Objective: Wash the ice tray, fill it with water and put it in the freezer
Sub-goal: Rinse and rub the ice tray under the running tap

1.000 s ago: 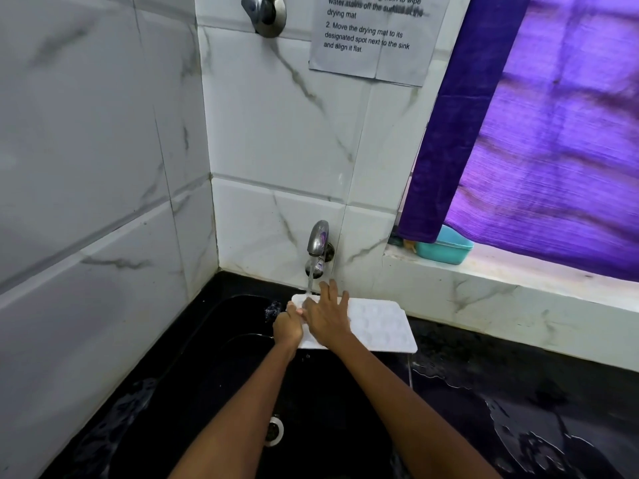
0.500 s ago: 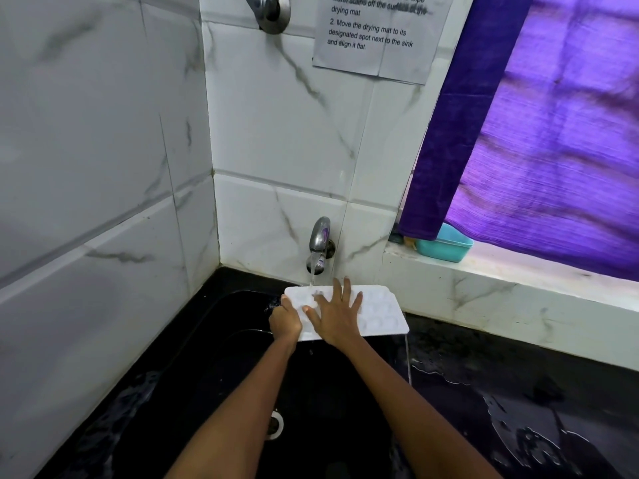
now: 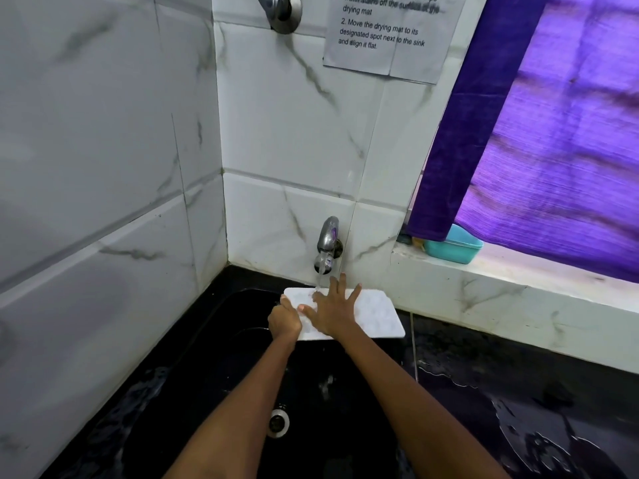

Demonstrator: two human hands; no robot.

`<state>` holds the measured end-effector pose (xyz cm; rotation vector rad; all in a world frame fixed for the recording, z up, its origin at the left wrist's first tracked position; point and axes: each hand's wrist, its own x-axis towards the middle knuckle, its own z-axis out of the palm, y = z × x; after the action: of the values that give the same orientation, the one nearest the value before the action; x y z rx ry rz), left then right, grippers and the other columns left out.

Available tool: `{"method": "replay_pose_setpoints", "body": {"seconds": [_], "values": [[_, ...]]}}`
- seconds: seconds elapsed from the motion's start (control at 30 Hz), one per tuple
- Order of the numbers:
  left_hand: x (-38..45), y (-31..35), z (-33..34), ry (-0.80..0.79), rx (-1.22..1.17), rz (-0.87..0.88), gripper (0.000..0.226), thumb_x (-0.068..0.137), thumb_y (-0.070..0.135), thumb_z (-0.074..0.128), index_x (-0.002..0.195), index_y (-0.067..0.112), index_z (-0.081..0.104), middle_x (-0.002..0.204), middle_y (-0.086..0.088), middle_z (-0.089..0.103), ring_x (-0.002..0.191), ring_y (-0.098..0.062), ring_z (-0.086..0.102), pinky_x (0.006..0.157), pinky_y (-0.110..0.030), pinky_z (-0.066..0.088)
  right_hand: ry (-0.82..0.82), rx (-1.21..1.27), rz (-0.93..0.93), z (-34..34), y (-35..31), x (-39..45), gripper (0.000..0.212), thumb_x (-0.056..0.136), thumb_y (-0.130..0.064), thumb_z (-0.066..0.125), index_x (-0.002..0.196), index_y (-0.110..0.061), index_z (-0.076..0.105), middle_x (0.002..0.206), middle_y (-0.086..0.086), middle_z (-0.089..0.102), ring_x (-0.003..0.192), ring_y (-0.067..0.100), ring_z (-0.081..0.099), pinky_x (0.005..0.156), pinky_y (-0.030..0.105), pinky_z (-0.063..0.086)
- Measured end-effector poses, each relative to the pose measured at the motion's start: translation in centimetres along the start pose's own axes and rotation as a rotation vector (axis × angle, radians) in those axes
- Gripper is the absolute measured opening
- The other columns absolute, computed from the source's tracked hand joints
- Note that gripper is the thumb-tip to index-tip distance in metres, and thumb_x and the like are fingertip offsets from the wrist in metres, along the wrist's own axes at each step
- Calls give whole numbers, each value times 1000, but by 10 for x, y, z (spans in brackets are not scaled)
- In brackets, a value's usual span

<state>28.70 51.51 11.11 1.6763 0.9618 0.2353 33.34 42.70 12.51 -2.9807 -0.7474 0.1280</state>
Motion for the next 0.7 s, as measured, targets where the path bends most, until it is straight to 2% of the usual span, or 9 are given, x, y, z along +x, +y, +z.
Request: {"method": "replay_pose_setpoints", "body": {"seconds": [0.07, 0.1, 0.2, 0.27, 0.37, 0.47, 0.53, 0.6, 0.7], "values": [[1, -1, -1, 31, -7, -13, 58, 105, 29, 22, 120, -16, 56, 124, -33, 57, 119, -43, 53, 101, -39, 41, -27, 94, -23, 3, -1, -1, 55, 91, -57, 35, 138, -29, 40, 154, 15, 8, 143, 36, -14, 108, 65, -7], [2, -2, -3, 43, -6, -9, 58, 105, 29, 22, 119, -17, 56, 124, -33, 57, 120, -44, 52, 101, -40, 40, -23, 156, -28, 4, 1, -2, 52, 91, -55, 39, 136, -31, 42, 152, 13, 13, 143, 35, -10, 109, 64, -4], [5, -3, -9, 71, 13, 11, 59, 105, 28, 22, 118, -18, 56, 124, -34, 57, 120, -44, 52, 101, -41, 40, 97, 284, -38, 5, 11, -7, 38, 92, -39, 46, 125, -22, 50, 137, 6, 39, 139, 29, 16, 113, 53, 7], [4, -4, -9, 73, 8, 11, 58, 105, 27, 22, 119, -17, 56, 124, -34, 57, 120, -44, 52, 101, -41, 39, 86, 252, -42, 5, 8, -10, 36, 94, -34, 42, 125, -16, 44, 132, 4, 47, 135, 27, 25, 113, 55, 3], [3, -4, -8, 58, -8, 15, 58, 105, 27, 22, 119, -17, 56, 124, -34, 57, 119, -44, 52, 100, -40, 40, 53, 237, -30, 6, -1, -8, 45, 93, -30, 40, 134, -12, 30, 136, 8, 46, 139, 29, 20, 112, 61, -6], [7, -4, -14, 85, -24, -28, 58, 105, 29, 23, 119, -17, 56, 125, -33, 57, 119, -44, 53, 101, -41, 40, 65, 300, -96, 1, 2, -8, 53, 90, -28, 45, 136, -14, 25, 134, 6, 50, 135, 26, 29, 111, 61, -10], [7, -4, -17, 82, -13, -19, 58, 105, 29, 23, 120, -17, 56, 125, -33, 57, 120, -43, 52, 101, -41, 40, 108, 173, -117, 2, 8, -5, 55, 91, -36, 44, 136, -12, 25, 127, 4, 56, 130, 27, 36, 109, 63, -11], [6, -5, -17, 63, 3, -1, 58, 105, 29, 23, 119, -17, 56, 124, -33, 57, 120, -44, 52, 100, -40, 40, 113, 98, -101, 3, 8, -1, 60, 92, -42, 39, 141, -11, 21, 128, 4, 56, 131, 27, 36, 107, 64, -13], [8, -9, -20, 79, -14, -25, 58, 105, 29, 23, 120, -16, 56, 124, -33, 57, 119, -43, 53, 101, -40, 40, 62, 269, -116, 3, 6, 0, 60, 92, -44, 41, 140, -15, 21, 129, -1, 57, 134, 25, 32, 109, 61, -11]]}}
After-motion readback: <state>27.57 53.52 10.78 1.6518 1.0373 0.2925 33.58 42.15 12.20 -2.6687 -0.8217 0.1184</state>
